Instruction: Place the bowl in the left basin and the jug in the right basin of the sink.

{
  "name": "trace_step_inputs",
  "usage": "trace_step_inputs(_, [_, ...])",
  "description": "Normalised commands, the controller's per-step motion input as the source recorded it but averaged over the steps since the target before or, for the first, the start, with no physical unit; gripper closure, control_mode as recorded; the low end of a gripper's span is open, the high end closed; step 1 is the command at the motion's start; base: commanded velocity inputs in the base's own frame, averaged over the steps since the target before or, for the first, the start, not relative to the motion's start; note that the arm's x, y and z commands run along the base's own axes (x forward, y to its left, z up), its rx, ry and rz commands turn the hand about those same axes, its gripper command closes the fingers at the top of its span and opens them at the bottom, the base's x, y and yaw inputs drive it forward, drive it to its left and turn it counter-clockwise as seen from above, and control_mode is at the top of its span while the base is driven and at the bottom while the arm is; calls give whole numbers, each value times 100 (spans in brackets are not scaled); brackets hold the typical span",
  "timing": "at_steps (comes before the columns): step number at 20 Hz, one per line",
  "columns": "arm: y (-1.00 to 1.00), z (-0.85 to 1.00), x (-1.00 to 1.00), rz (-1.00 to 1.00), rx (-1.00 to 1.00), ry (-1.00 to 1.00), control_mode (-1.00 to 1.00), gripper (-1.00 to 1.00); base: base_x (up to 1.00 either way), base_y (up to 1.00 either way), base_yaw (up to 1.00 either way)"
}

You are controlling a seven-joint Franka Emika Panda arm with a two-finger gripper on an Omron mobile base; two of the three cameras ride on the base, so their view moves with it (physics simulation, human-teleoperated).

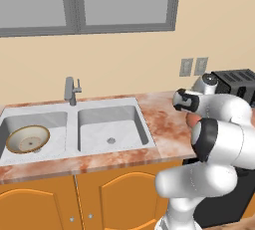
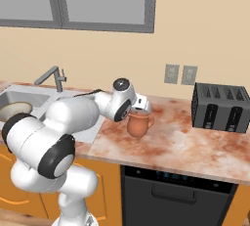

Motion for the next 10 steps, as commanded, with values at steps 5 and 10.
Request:
trace_step_inputs(5, [59, 9, 6, 0, -6, -9, -100, 100, 0, 0, 0])
trace_step_inputs(10, [60, 0, 15, 0, -5, -7, -100, 100, 0, 0, 0])
